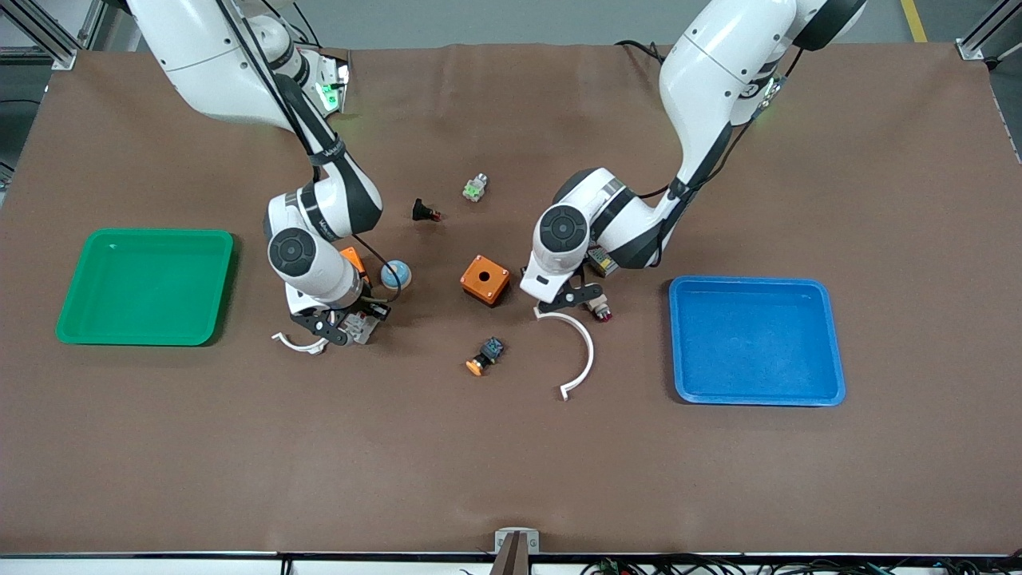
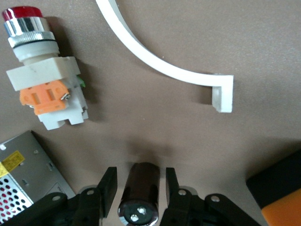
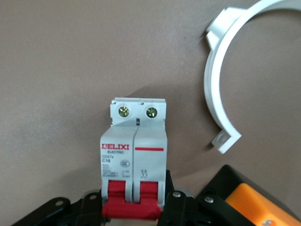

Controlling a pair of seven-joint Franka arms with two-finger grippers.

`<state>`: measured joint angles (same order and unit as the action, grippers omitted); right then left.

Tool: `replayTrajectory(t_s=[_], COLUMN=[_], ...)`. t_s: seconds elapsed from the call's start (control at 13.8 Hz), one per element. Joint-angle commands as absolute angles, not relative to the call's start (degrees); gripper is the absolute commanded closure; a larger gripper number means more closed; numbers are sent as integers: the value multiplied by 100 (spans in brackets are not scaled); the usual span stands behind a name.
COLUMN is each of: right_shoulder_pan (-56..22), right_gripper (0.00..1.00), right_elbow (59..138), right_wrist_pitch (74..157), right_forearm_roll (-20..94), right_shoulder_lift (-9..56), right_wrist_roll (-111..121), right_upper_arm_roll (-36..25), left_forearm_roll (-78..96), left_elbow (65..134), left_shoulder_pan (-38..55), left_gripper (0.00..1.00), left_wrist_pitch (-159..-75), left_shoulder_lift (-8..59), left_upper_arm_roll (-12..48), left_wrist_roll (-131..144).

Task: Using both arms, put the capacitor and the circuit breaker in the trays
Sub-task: 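Carry the breaker to the green tray while the left gripper carries the capacitor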

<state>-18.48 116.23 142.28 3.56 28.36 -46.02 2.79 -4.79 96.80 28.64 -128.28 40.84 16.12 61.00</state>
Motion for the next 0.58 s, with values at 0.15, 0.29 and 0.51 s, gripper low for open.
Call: replayTrajectory(t_s=[0.15, 0.29, 0.51], right_shoulder_pan=[-944, -355, 612], right_gripper=[99, 98, 98], right_elbow=[11014, 11109, 11240], right_wrist_pitch=[12142, 11762, 11514], right_forearm_roll=[281, 281, 281], right_shoulder_lift=[2059, 1610, 1380], right_wrist_roll=[-3573, -2449, -613], right_upper_arm_roll=[264, 264, 264], left_forearm_roll=[-501, -553, -580], left_elbow=[9694, 9677, 9659], left_shoulder_pan=[2927, 2813, 2279], left_gripper=[99, 99, 99], left_wrist_pitch=[-12929, -12859, -12499], left_shoulder_lift=[4061, 3912, 3298], left_upper_arm_roll=[1608, 1600, 1556], left_wrist_roll=[6267, 6258, 6066])
